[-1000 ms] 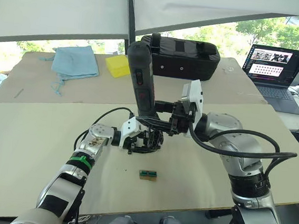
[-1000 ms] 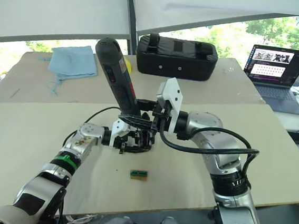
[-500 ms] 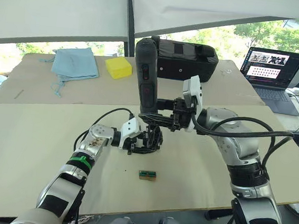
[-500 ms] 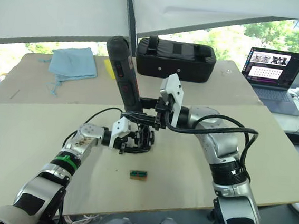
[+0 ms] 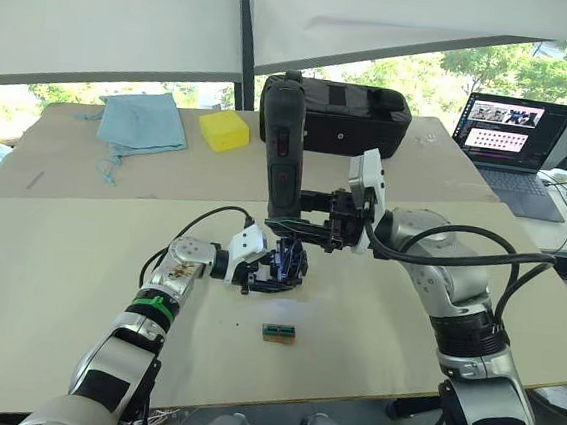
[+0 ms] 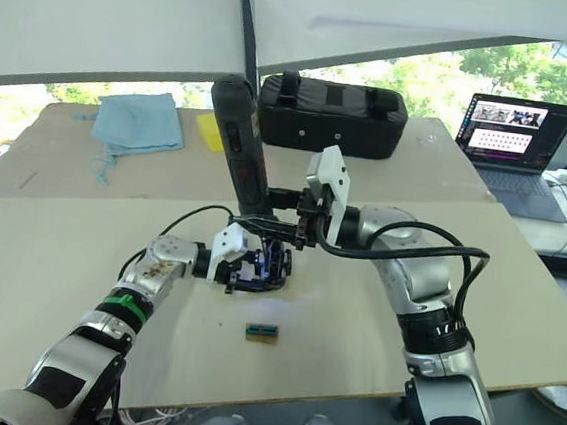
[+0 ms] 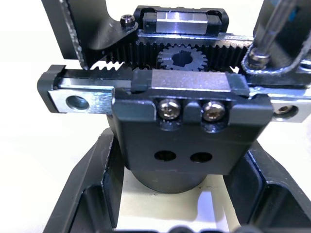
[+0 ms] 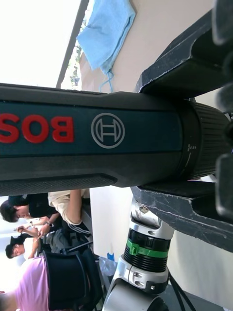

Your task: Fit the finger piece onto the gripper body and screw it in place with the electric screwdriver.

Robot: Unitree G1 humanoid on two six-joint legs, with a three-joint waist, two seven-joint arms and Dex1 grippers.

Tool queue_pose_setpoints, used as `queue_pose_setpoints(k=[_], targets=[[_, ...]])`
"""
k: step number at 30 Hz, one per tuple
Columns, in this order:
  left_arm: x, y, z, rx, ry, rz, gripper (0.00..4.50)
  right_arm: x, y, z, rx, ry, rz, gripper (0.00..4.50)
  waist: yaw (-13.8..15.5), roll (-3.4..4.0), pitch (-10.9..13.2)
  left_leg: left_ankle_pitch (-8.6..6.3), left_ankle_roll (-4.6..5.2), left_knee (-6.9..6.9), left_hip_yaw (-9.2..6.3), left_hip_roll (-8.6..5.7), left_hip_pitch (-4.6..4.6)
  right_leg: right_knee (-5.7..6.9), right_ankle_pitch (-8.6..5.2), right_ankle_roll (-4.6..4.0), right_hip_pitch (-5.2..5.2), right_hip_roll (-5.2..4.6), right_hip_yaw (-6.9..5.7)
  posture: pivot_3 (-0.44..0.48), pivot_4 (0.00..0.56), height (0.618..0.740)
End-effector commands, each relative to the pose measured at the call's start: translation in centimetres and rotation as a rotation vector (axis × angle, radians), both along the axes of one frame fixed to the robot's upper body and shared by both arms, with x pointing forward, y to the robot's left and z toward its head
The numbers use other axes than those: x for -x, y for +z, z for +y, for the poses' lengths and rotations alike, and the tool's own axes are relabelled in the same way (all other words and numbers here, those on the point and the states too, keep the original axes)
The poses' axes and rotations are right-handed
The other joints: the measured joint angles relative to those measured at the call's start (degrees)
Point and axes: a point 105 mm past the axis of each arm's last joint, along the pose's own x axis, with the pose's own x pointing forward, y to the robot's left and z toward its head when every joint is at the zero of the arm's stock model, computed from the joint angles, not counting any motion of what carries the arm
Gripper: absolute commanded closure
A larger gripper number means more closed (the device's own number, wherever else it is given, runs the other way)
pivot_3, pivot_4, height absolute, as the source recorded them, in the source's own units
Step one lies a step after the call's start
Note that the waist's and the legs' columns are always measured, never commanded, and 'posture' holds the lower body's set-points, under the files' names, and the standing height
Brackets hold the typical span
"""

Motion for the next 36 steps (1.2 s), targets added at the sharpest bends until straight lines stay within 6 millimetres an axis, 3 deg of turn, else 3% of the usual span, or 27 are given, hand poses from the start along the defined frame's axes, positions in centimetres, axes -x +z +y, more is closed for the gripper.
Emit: queue_pose_setpoints(k=[1,6,12,16,19,25,27,30,33,36], targets=[[-0.4,1.3,0.4,0.01,-0.007,-0.057,2.2,-1.6,-4.3,-1.6,0.145,-0.127,0.096,2.58,0.0,-0.01,0.0,0.0,0.0,0.0,0.0,0.0,0.0,0.0,0.0,0.0,0.0,0.0,0.0,0.0,0.15,0.74],[-0.4,1.4,0.3,0.009,-0.006,-0.059,2.2,-1.5,-2.8,-1.5,0.118,-0.124,0.042,2.58,0.0,-0.01,0.0,-0.01,-0.01,0.0,0.0,0.0,0.0,-0.01,0.0,0.0,0.0,0.0,0.0,0.0,0.15,0.74],[-0.4,1.2,0.1,0.002,-0.012,-0.058,2.2,-0.7,2.3,-0.6,0.025,-0.085,-0.1,2.58,0.0,-0.01,0.0,0.0,-0.02,0.01,0.0,0.0,-0.06,-0.01,0.0,0.0,-0.07,0.0,0.0,0.0,0.15,0.74],[-0.4,1.0,0.1,-0.005,-0.016,-0.052,2.2,1.8,6.3,0.0,-0.08,0.008,-0.233,2.58,0.0,-0.02,0.0,0.03,-0.06,0.03,0.01,0.0,-0.4,0.03,0.0,0.0,-0.19,-0.01,0.0,0.0,0.15,0.74],[-0.2,0.6,0.1,-0.017,-0.027,-0.045,2.2,3.6,8.1,0.1,-0.13,0.076,-0.29,2.58,-0.1,0.0,0.0,0.1,-0.01,0.09,0.0,0.0,-0.68,0.08,0.0,0.0,-0.37,0.0,-0.01,0.0,0.15,0.74],[-0.4,0.3,-0.1,-0.03,-0.018,-0.033,2.2,5.1,9.0,0.4,-0.199,0.147,-0.228,2.58,-0.1,0.0,0.0,0.23,0.3,0.08,-0.05,0.0,-0.6,0.0,0.0,0.0,-0.28,0.0,-0.04,0.0,0.15,0.74],[-0.5,0.4,0.2,-0.034,-0.018,-0.032,1.12,5.9,9.2,0.6,-0.213,0.192,-0.2,2.58,-0.1,0.0,0.0,0.22,0.28,0.08,-0.04,0.0,-0.61,0.0,0.0,0.0,-0.28,0.0,-0.02,0.0,0.15,0.74],[-0.5,0.7,0.9,-0.047,-0.024,-0.042,0.0,7.5,9.2,0.9,-0.222,0.276,-0.169,2.58,-0.2,0.0,0.0,0.23,0.3,0.08,-0.04,0.0,-0.69,0.06,0.0,0.0,-0.35,0.0,-0.01,0.0,0.15,0.74],[-0.4,0.9,2.0,-0.067,-0.026,-0.058,0.0,9.4,7.9,1.2,-0.172,0.381,-0.101,2.58,-0.2,0.0,0.0,0.25,0.35,0.04,-0.05,0.0,-0.71,0.08,0.0,0.0,-0.36,-0.01,-0.01,0.0,0.15,0.74],[0.6,1.5,3.8,-0.105,-0.069,-0.083,0.0,10.2,5.1,1.1,-0.106,0.401,-0.061,2.58,-0.2,0.0,0.0,0.22,0.39,0.03,-0.06,0.0,-0.69,0.06,0.0,0.0,-0.34,-0.01,-0.01,0.0,0.15,0.74]])
